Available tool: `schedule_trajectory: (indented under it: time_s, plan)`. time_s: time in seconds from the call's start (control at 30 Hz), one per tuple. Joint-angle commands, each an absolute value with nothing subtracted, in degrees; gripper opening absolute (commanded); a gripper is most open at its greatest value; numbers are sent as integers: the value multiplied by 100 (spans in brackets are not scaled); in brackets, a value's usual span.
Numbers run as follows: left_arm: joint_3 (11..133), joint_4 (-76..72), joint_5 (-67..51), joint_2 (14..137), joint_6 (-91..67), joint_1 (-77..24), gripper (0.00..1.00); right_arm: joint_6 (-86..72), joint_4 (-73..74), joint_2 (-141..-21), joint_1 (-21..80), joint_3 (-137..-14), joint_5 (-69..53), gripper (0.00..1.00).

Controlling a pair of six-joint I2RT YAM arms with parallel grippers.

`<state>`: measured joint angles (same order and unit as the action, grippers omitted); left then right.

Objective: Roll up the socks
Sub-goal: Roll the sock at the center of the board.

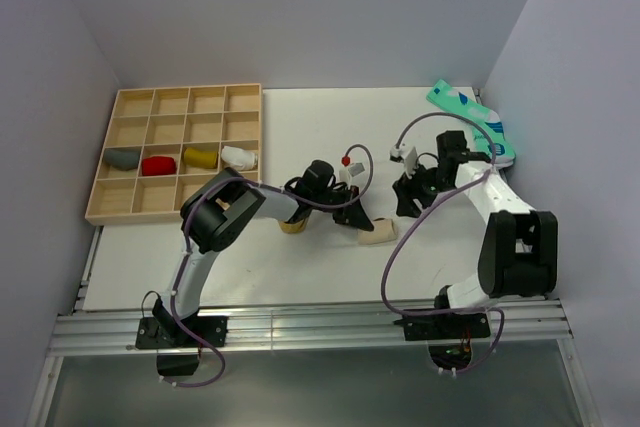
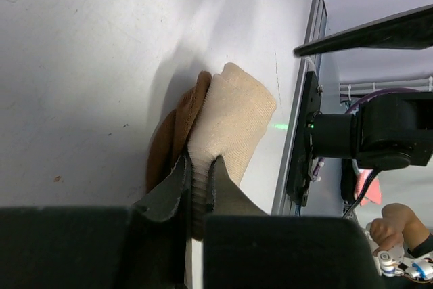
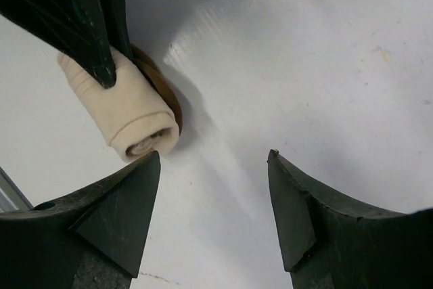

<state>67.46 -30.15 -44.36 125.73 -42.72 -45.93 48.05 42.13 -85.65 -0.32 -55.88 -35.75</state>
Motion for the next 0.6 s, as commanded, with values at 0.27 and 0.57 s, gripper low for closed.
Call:
schedule_trajectory:
  time_s: [0.27, 0.57]
  plan:
    - [6960, -1424, -4684, 12990, -4043, -4500, 0, 6388, 4483, -7304, -264, -4773, -3903, 73]
    - [7382, -818, -4808, 13210, -3946, -4447, 0, 6671, 4105, -6707, 218, -4246, -3657, 72]
